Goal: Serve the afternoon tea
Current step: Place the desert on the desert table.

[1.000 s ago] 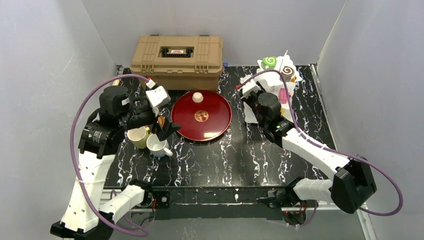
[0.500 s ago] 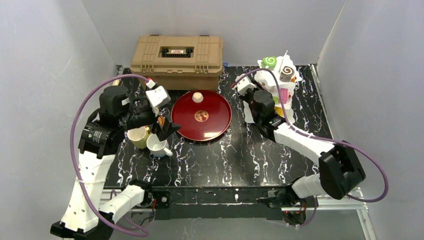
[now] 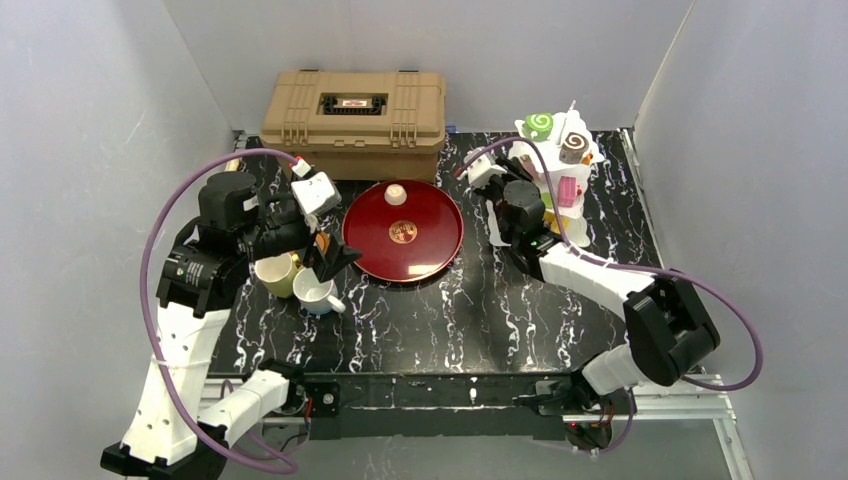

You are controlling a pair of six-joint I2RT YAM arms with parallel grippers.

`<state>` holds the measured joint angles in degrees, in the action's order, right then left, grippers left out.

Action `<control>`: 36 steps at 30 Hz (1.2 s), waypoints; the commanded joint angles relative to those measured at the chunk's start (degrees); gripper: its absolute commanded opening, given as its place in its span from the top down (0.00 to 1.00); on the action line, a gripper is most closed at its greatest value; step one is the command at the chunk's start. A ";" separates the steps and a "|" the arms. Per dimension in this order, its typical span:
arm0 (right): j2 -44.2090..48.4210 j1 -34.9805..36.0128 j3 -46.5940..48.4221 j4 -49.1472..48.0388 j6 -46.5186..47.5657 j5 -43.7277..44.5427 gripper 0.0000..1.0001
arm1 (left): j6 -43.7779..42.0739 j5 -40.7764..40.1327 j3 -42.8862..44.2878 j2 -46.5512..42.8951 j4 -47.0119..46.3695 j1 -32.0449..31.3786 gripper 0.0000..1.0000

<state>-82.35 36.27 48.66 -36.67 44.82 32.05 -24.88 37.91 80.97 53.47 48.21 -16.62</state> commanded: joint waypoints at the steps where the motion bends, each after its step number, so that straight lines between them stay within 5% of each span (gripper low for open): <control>1: -0.84 -0.24 0.40 -4.84 2.10 0.17 0.57 | -0.33 1.01 1.32 -0.48 0.43 -0.02 0.03; 15: -0.95 -0.15 -2.81 -6.85 0.10 1.24 0.34 | -0.61 0.76 2.75 -0.21 1.44 -0.07 0.03; 36: 8.71 0.14 1.72 7.87 -9.92 -8.38 0.28 | -0.99 0.85 3.23 -0.91 2.25 -0.05 0.03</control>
<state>-76.16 36.34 46.83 -29.65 37.52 26.50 -25.52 37.91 82.54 53.04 49.45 -16.62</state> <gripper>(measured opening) 0.722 0.969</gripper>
